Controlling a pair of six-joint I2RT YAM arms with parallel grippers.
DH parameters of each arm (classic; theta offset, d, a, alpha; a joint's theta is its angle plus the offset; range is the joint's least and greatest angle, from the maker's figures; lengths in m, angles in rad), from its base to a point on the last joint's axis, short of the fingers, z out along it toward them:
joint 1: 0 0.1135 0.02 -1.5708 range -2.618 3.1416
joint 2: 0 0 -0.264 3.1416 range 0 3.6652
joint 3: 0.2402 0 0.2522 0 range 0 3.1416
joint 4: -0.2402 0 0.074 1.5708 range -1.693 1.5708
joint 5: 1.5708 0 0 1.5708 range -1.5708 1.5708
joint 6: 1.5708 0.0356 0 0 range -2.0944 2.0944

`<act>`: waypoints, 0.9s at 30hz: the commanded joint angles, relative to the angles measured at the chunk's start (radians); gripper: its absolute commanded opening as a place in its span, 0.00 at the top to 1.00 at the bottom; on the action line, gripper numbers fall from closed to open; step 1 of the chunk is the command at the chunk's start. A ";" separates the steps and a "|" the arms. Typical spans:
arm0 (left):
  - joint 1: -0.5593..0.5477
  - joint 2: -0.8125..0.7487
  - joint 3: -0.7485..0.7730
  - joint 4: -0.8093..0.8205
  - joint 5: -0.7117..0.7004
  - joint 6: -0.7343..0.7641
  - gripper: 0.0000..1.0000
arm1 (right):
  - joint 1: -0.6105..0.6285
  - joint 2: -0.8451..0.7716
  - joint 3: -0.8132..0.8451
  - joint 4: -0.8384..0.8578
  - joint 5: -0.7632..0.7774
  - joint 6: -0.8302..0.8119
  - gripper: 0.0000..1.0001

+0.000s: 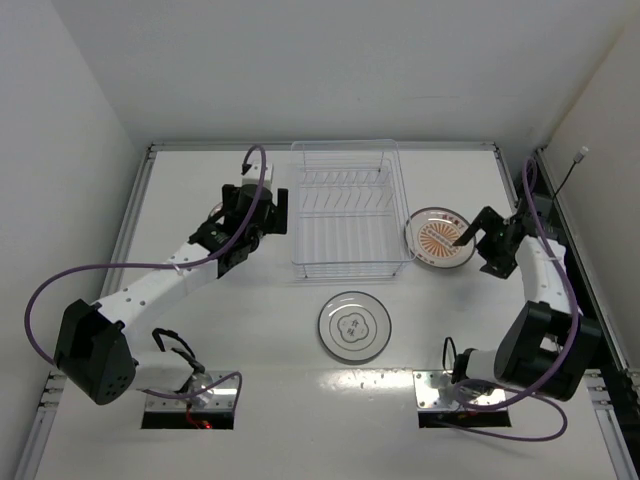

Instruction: Load the plates into the dish rack

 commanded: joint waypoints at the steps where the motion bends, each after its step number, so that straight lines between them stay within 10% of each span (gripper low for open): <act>1: -0.005 0.001 0.052 0.007 -0.030 -0.024 0.18 | -0.040 -0.012 0.006 0.049 -0.016 0.029 0.09; 6: -0.005 0.001 0.063 -0.012 -0.030 -0.033 0.18 | -0.158 -0.053 -0.191 0.230 -0.247 0.150 0.13; 10: -0.005 -0.010 0.063 -0.012 -0.039 -0.033 0.18 | -0.232 0.002 -0.340 0.492 -0.393 0.316 0.34; 27: -0.005 -0.039 0.072 -0.021 -0.060 -0.033 0.18 | -0.114 0.399 -0.129 0.483 -0.220 0.381 0.55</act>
